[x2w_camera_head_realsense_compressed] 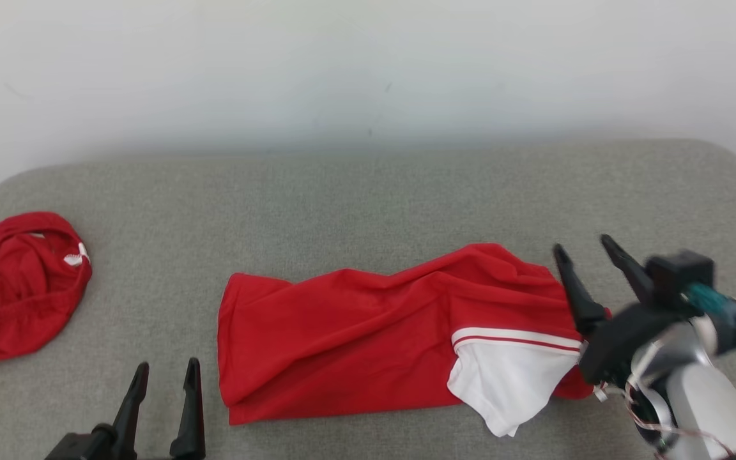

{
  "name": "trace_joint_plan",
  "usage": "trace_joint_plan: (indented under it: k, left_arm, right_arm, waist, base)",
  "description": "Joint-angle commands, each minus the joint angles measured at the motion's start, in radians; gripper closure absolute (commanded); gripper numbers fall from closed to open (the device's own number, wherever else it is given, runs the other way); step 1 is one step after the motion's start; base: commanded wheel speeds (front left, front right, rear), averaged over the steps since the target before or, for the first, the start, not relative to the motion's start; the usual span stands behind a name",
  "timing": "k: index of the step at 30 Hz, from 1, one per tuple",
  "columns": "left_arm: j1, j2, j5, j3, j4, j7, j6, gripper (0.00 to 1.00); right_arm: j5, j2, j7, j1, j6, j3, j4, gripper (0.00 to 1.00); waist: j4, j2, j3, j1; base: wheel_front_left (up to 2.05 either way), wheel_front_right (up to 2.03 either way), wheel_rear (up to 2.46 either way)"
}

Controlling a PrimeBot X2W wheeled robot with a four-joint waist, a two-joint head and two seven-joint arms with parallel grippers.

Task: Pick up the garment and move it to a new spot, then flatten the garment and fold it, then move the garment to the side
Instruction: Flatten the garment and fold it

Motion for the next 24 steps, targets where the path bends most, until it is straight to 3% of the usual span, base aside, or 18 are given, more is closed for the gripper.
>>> trace_joint_plan:
  k: [1,11,24]
  left_arm:
    - [0.018,0.0,0.007,0.005,0.006,-0.001,0.0,0.0]
    - [0.078,0.004,0.031,0.027,0.025,-0.001,-0.005,0.0]
    - [0.146,0.002,0.035,0.07,0.007,-0.001,-0.006,0.0]
  right_arm:
    - [-0.015,0.008,-0.019,0.043,-0.002,-0.027,-0.029,0.0]
    - [-0.102,0.051,-0.179,0.316,-0.002,-0.19,-0.202,0.0]
    - [-0.119,0.042,-0.324,0.449,-0.002,-0.185,-0.101,0.0]
  waist:
    - [-0.022,0.0,-0.033,0.0]
    - [-0.032,0.0,-0.083,0.0]
    - [-0.013,0.0,-0.13,0.0]
  base:
    - [0.0,0.0,0.0]
    - [0.0,0.0,0.0]
    - [0.0,0.0,0.0]
